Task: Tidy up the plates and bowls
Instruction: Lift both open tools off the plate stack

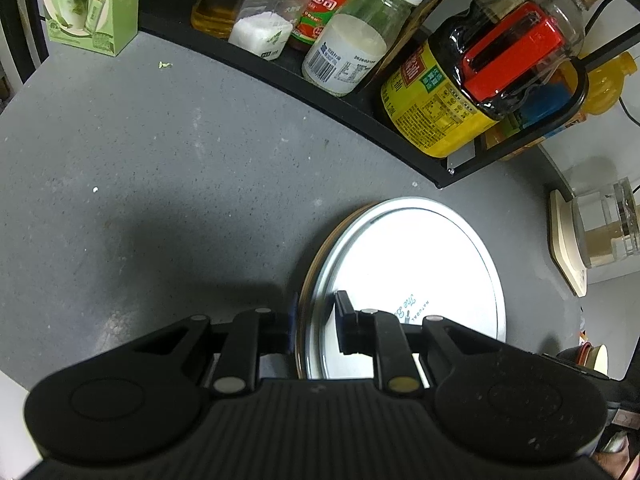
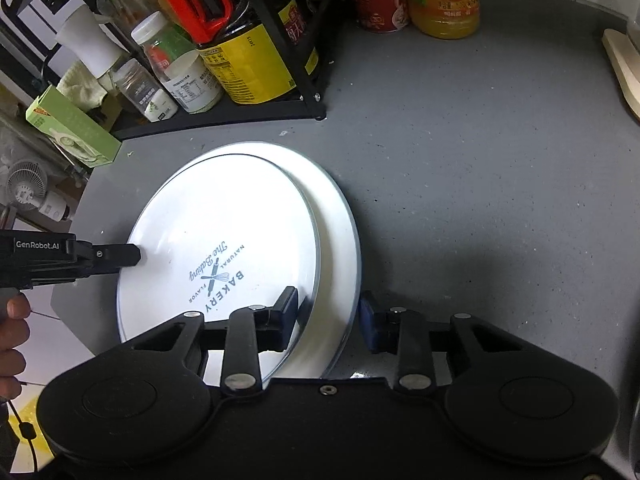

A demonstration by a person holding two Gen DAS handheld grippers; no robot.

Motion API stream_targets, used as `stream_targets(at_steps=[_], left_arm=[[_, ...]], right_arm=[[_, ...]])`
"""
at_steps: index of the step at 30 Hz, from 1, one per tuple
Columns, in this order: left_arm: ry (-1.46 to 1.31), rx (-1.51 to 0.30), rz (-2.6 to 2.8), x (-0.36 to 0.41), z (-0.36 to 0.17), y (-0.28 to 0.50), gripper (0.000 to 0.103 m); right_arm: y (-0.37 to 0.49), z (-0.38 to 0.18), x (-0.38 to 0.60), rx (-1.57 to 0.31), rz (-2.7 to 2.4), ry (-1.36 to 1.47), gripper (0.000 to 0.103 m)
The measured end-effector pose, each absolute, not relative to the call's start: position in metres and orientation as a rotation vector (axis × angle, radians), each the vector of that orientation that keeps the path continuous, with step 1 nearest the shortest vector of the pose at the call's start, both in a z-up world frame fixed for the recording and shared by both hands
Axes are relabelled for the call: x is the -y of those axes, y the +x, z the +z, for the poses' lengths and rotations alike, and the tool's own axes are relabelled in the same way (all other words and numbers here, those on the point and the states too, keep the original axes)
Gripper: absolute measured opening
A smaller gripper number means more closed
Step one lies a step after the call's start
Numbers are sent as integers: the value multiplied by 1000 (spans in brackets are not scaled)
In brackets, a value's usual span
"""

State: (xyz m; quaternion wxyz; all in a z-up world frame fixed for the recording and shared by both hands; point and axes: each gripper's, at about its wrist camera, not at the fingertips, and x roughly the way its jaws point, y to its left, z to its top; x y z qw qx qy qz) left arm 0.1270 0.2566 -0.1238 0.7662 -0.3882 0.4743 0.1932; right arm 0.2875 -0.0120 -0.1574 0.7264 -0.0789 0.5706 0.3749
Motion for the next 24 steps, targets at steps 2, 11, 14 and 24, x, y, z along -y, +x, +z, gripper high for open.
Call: stream_targets(at_steps=[2,11,14,24], left_arm=[[-841,-1038,422,-256,-124,128,19],[-813,-1048,423,-253,-124,131,22],[-814,-1051,419,-253,-125,130,22],[-752,-1070,430,-251,-117,135,22]], right_arm=[[288,-157,13,-1257,830,-169,30],[289,-156,18,-1255,830,-160,27],[288,-156,17,-1257,831,-165,27],[288,-148,23,-1250,826,-117,36]])
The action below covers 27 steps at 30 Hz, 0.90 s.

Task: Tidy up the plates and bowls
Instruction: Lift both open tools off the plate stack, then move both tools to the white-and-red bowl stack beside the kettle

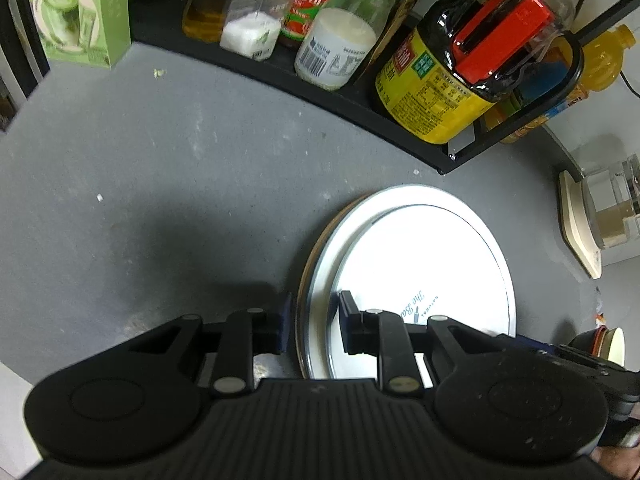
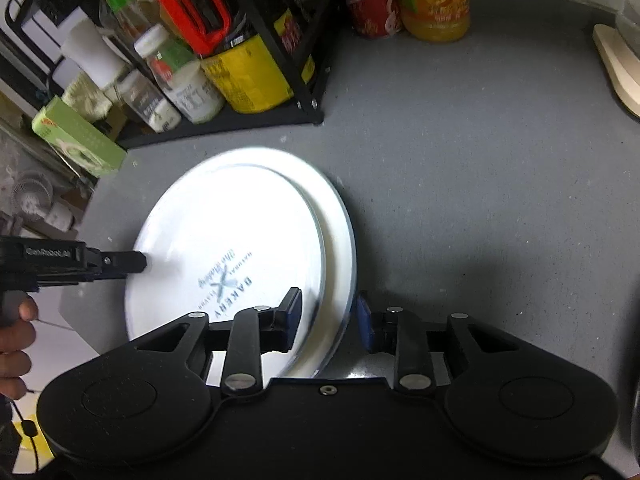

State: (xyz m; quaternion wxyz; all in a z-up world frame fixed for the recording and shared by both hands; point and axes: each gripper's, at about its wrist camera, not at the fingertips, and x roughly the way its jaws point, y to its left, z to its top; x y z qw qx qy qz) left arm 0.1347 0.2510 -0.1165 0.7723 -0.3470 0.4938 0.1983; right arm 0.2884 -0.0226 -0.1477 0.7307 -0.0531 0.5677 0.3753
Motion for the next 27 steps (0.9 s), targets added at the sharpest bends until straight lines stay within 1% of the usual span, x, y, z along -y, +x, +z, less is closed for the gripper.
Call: stream_targets(at_steps=[1,2,5,7,9,13,15,21,27], left_arm=[[-740,-1071,438,-251,-114,135,22],[-729,-1071,444,-251,-110,136,22],[-714,-1052,445,-252,-98,137,25],[-699,-1042,434,-250,-88,141,30],[-667,-1039,424,-245,-79,147,40],[-609,-1019,382,-230,-61,163,52],[-595,-1016,355,-220,-56,173,58],[-536,-1027,269,-186,-47,204,63],[-482,-1043,168,-144,-43,234,65]], right_arm=[[289,-144,25,-1245,825,-102,39],[289,-141,27,-1238,821,-96,45],[292,-129,34,-1211,814,-77,50],[293,-120,41,-1199,815,-51,56],[294,-113,48,-1180,807,-35,65],[299,-98,64,-1153,782,-2,70],[300,-92,74,-1136,766,11,80],[305,-78,106,-1096,708,60,88],[310,-72,145,-1073,626,109,90]])
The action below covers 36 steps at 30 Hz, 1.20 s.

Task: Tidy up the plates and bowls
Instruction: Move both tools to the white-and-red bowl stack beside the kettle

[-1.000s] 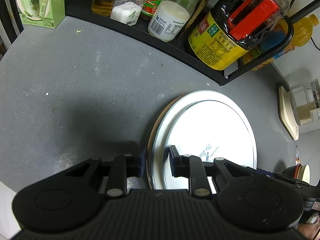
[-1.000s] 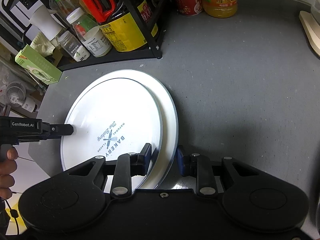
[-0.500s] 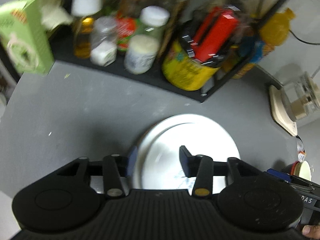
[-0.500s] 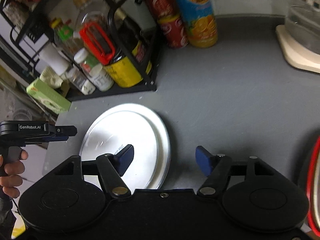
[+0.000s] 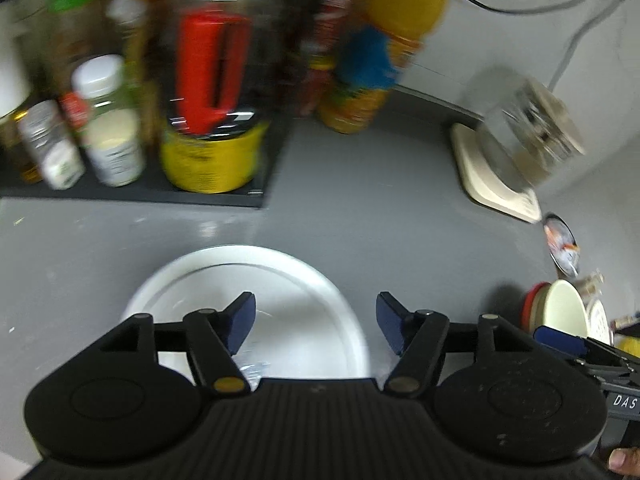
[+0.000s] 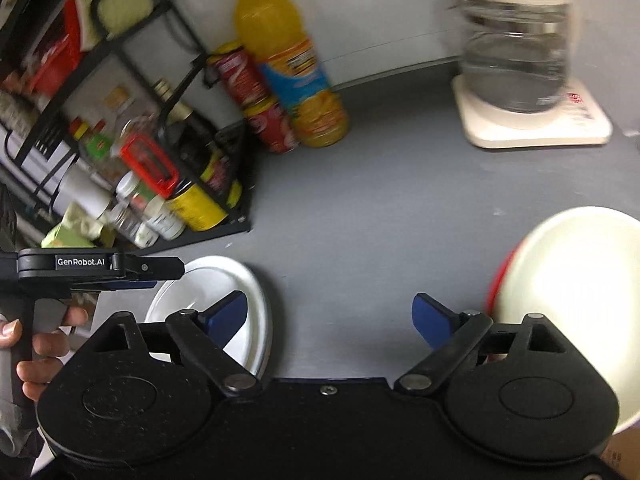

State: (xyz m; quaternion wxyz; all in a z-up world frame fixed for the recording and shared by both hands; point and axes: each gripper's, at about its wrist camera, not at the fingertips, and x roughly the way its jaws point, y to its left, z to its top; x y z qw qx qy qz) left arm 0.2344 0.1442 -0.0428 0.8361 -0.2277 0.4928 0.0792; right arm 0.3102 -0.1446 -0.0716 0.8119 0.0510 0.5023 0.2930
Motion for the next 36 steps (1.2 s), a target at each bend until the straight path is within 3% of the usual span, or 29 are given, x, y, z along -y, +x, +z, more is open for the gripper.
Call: stream_targets(at_steps=[8,36], left_arm=[[-424,-1068,47,-89,-42,269,67],[-267,-1160,-235,76,-63,348,67]], right_arm=[[312,-64,198,-1038,516,155,97],[307,-89,344,-1033,185,305,97]])
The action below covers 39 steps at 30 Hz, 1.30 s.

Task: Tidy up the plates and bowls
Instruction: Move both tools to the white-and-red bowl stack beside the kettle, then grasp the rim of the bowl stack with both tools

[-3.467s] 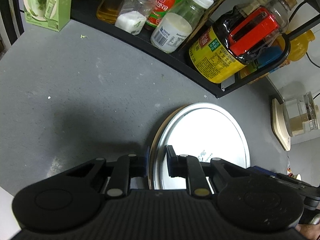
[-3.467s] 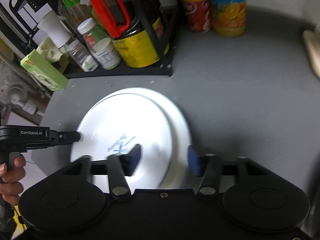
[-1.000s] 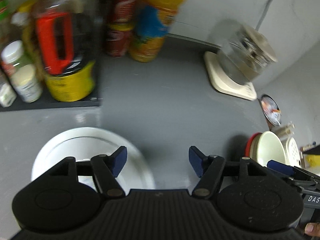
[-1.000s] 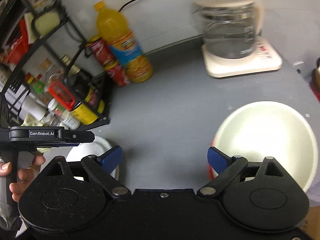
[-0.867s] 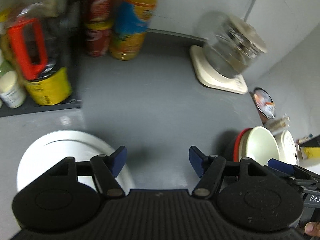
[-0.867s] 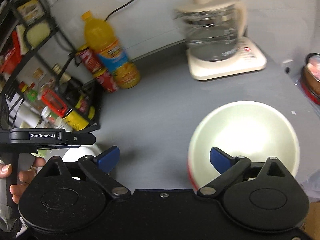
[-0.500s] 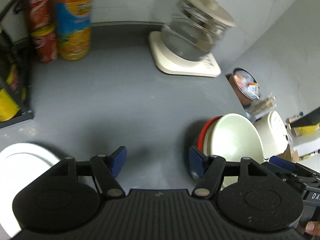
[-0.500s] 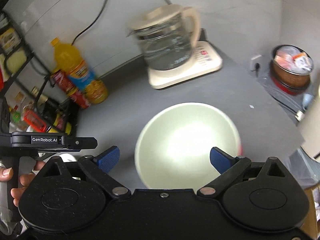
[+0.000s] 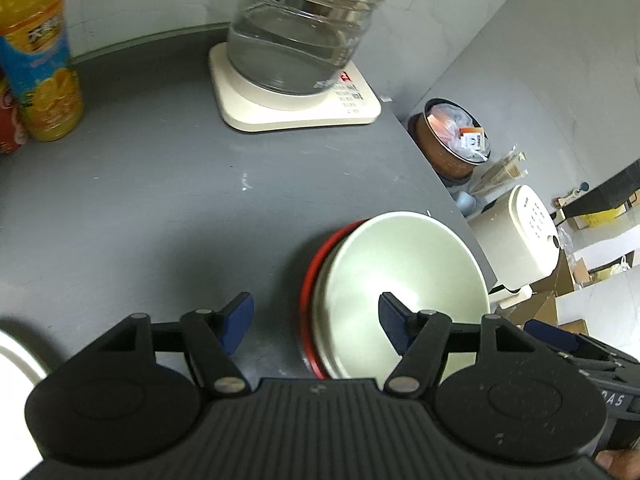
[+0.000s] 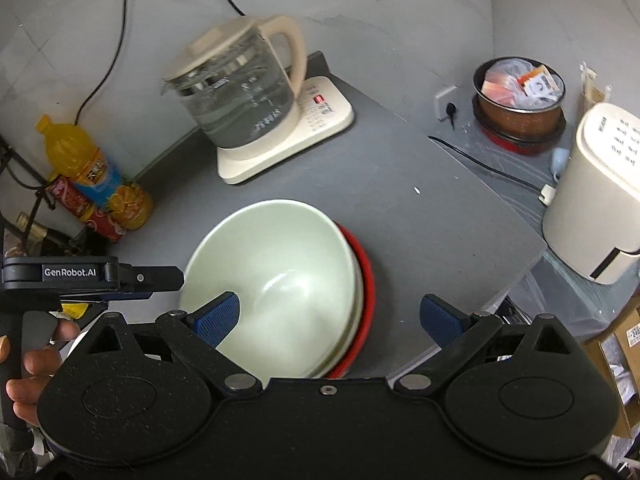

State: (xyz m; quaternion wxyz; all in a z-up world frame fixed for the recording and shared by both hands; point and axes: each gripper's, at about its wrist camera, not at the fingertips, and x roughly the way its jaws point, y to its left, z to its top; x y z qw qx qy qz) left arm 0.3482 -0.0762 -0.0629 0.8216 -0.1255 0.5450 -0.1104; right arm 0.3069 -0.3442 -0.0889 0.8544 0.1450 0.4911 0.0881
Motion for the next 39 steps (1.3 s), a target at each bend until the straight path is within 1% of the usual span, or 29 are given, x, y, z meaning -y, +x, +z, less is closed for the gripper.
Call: stream_targets(at_steps=[4,6,11,17,25,28,29,30,34,39], left_arm=[[-253,-1184,-244,89,-71,354,67],[-246,-1198,-249,94,-76,357,67],[-219,-1208,-227,103,-89,362,67],[-200,-1234,-197,106,-107,365,67],[-212,-1250,-174,107,-122,367,66],[-213,-1253,-182,106,-124,366,66],[-215,-1259,-181,107,-125,366,63],[-214,-1263,-180,106,-126,365,63],[-224,-1272,-181,109,-131,365,62],[-245,-1290,-176,109,-138,364,56]], right_arm=[[311,-100,348,-1049,172,318,96],[314,-107,349,-1070,170,330,92],[322,-123,348,-1116,193,337,88],[329,-139,346,-1153,212,311,87],[340,-153,345,-1182,237,292,75],[343,-158,345,-1197,257,294,67],[343,-159,345,-1202,264,295,64],[344,-161,344,-1205,271,296,63],[345,-165,344,-1220,281,301,62],[347,-170,343,-1233,304,321,58]])
